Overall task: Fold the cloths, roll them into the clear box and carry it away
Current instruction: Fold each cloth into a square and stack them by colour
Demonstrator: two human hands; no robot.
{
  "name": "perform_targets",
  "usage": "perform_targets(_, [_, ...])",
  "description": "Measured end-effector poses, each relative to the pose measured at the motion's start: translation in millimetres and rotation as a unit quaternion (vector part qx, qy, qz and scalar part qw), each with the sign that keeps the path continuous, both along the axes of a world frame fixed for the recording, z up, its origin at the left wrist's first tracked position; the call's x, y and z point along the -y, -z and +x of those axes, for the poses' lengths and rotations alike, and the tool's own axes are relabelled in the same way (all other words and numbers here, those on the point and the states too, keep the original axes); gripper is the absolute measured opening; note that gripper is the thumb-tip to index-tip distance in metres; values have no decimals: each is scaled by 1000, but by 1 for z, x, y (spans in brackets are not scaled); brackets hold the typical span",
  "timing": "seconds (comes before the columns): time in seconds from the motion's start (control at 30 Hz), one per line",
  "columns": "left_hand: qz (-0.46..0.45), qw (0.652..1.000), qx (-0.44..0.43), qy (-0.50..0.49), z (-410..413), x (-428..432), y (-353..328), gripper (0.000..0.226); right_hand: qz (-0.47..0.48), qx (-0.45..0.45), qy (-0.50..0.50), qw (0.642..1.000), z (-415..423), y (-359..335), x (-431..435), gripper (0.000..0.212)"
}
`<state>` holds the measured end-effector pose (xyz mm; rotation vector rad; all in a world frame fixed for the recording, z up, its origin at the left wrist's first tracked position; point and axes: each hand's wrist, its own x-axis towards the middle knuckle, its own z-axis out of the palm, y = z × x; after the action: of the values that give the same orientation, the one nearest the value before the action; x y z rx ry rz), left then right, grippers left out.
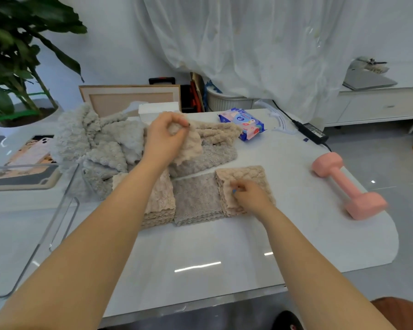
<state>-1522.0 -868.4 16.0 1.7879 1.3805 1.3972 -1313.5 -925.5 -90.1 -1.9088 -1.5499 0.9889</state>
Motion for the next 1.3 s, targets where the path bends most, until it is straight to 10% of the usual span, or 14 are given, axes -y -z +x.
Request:
perform_targets(0.27, [-100, 943, 226, 222, 24, 48, -63, 29, 205, -110, -4, 973, -11, -60, 21, 95])
perform_targets(0.37, [-142, 915, 286, 248, 21, 61, -80, 30, 252, -153, 17, 956, -17, -77, 25, 50])
perform_targets(0.47, [-194, 926, 256, 197, 4, 69, -78, 27, 226, -247, 53, 941, -10, -84, 40, 13])
perform_targets(0.63, [-335, 931, 73, 125, -39, 101, -36, 22, 175, -275, 98, 940, 23, -78, 92, 19])
perform_targets(0.77, [-382, 919, 84, 47, -61, 130, -6, 18, -13, -359, 36, 932, 46, -85, 122, 12])
perform_targets(1.07, [-381, 857, 339, -70, -41, 137, 93, 20, -68, 93, 127, 985, 44, 3, 100, 18])
perform_targets(1.2, [-193, 958, 129, -167, -25, 173, 119, 10, -16, 117, 163, 980, 58, 13, 129, 9])
perform_targets(1.3, [-67, 994, -76, -29, -8, 198, 133, 7, -23, 61, 53, 996, 65, 8, 145, 10])
